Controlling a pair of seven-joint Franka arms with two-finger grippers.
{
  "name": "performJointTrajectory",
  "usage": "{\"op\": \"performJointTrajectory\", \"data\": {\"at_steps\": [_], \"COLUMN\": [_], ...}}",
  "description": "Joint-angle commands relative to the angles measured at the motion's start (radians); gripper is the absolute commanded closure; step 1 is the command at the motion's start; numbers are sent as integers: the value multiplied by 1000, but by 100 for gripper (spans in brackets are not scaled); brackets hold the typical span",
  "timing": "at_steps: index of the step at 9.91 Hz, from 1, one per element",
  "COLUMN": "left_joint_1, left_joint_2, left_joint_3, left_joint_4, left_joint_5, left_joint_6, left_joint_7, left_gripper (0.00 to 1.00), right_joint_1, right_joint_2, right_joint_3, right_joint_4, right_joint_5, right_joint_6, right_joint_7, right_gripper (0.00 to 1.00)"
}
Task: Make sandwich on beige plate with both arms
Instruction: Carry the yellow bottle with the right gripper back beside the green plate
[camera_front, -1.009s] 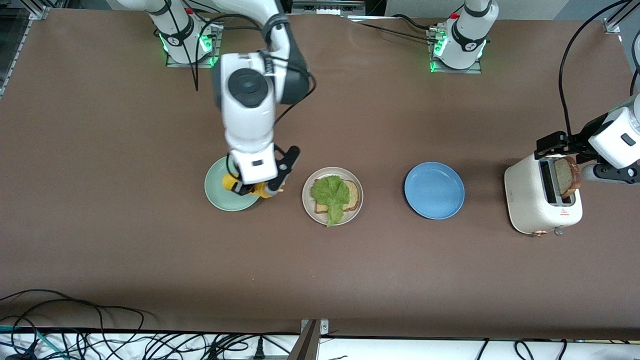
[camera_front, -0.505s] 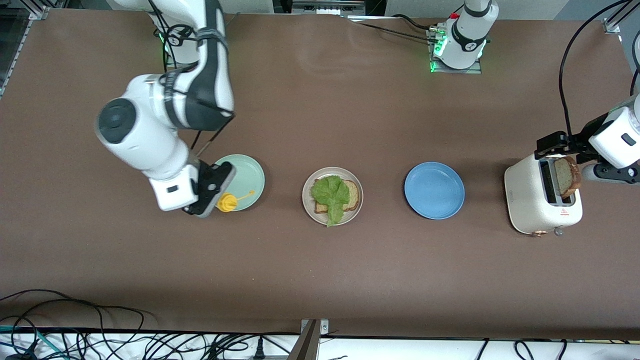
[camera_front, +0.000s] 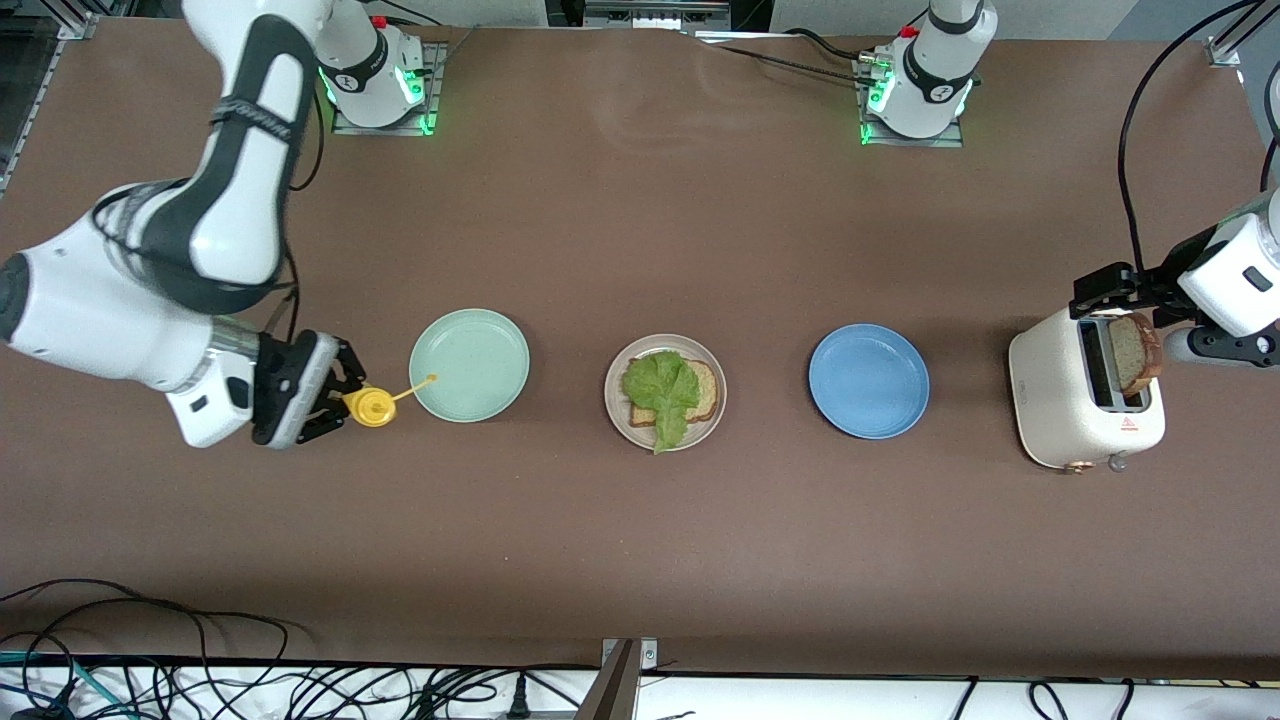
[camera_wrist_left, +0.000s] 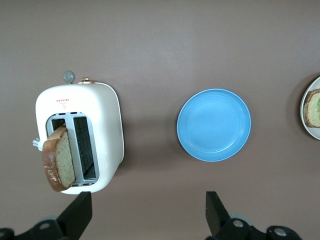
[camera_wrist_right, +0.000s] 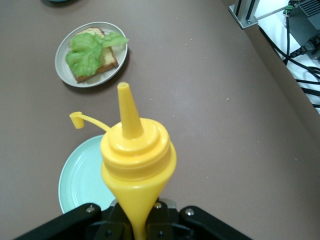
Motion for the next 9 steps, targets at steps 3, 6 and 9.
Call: {"op": "performJointTrajectory", "data": {"at_steps": [3,6,9], "left_joint_1": [0,0,0], "left_joint_2": [-8,-7,-5], "left_joint_3": [-4,-4,-4], "left_joint_4": [7,7,7], "left_joint_5": [32,32,32], "left_joint_6": [-17,-17,-17], "left_joint_7": [-2,-2,-2], "left_gripper": [0,0,0], "right_joint_1": [-75,-211,-449], "right_joint_2": [-30,-21,-6], "right_joint_3": [12,96,333], "right_joint_4": [-222,-298,-292], "right_joint_5": [167,222,222], "right_joint_6": [-129,-243,-288], "right_joint_7": [-362,-612,-757], "right_gripper": [100,100,100]}}
